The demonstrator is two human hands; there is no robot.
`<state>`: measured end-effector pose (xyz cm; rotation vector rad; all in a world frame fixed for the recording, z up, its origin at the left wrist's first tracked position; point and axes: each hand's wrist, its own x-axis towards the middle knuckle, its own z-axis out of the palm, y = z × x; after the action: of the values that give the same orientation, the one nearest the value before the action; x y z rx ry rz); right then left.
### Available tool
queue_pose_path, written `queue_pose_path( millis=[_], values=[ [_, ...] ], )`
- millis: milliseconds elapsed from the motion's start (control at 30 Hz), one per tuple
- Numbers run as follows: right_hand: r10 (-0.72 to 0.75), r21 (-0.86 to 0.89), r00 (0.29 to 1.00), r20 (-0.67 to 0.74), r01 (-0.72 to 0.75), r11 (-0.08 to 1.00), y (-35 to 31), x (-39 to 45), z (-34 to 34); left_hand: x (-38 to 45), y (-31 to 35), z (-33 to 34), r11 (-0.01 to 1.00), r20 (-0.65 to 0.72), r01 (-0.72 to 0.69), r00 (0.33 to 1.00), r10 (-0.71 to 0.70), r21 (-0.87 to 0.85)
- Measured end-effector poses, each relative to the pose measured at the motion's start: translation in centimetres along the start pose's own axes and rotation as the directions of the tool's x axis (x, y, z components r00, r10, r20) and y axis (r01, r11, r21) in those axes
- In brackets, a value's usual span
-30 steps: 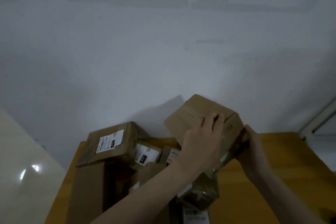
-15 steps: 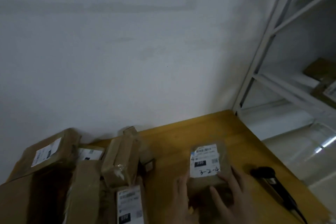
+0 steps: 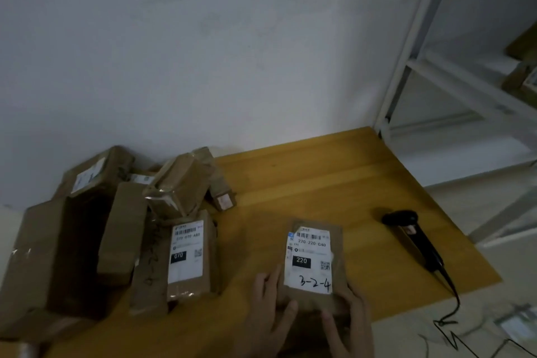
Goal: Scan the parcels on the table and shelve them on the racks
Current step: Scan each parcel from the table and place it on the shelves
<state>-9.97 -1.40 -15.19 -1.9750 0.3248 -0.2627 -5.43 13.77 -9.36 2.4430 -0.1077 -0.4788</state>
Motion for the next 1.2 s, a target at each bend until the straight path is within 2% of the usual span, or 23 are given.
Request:
queue_pose_path(
  millis=[33, 100, 167, 233, 333, 467, 533, 667, 967, 1133, 1200],
  values=[
    [0.021, 0.011, 1.000, 0.018, -0.021, 1.000, 0.4, -0.1, -0.3, -0.2, -0.3, 0.8, 0.999, -0.014, -0.015, 1.000, 0.014, -0.033],
    [0.097, 0.066, 0.994, 0.057, -0.101, 0.993, 0.6, 0.1, -0.9, -0.4, -0.7, 2.2, 0.979, -0.015, -0.001, 1.000, -0.002, -0.205],
    [0.156, 0.107, 0.984, 0.080, -0.164, 0.981, 0.8, 0.6, -1.2, 0.0, -1.2, 3.3, 0.915, -0.013, 0.063, 0.997, -0.075, -0.398],
    [0.218, 0.085, 0.970, 0.111, -0.227, 0.970, 1.2, 1.5, -1.6, 0.8, -1.3, 3.7, 0.858, -0.012, 0.150, 0.984, -0.178, -0.491],
    [0.355, 0.105, 0.913, 0.202, -0.381, 0.919, 1.7, 3.2, -2.4, 2.2, -1.2, 3.4, 0.748, 0.089, 0.240, 0.968, -0.236, -0.619],
    [0.464, 0.129, 0.811, 0.356, -0.534, 0.835, 1.8, 5.4, -3.4, 3.4, -1.1, 2.4, 0.583, 0.279, 0.356, 0.934, -0.222, -0.730],
    [0.467, 0.150, 0.786, 0.406, -0.561, 0.814, 1.3, 6.1, -3.5, 3.9, -1.0, 2.1, 0.568, 0.357, 0.409, 0.911, -0.207, -0.714],
    [0.449, 0.164, 0.800, 0.397, -0.544, 0.823, 0.5, 8.0, -4.1, 5.3, -0.3, 2.3, 0.555, 0.384, 0.401, 0.910, -0.155, -0.729],
    [0.414, 0.236, 0.856, 0.309, -0.491, 0.839, -0.1, 11.8, -9.7, 9.1, 4.7, 3.4, 0.608, 0.350, 0.271, 0.937, 0.013, -0.746],
    [0.413, 0.249, 0.878, 0.241, -0.467, 0.848, 0.9, 11.9, -13.0, 8.6, 7.2, 6.1, 0.615, 0.302, 0.212, 0.952, 0.045, -0.760],
    [0.432, 0.229, 0.862, 0.266, -0.491, 0.840, 2.0, 11.9, -14.0, 8.0, 8.1, 7.4, 0.609, 0.279, 0.205, 0.960, 0.028, -0.766]
  ],
)
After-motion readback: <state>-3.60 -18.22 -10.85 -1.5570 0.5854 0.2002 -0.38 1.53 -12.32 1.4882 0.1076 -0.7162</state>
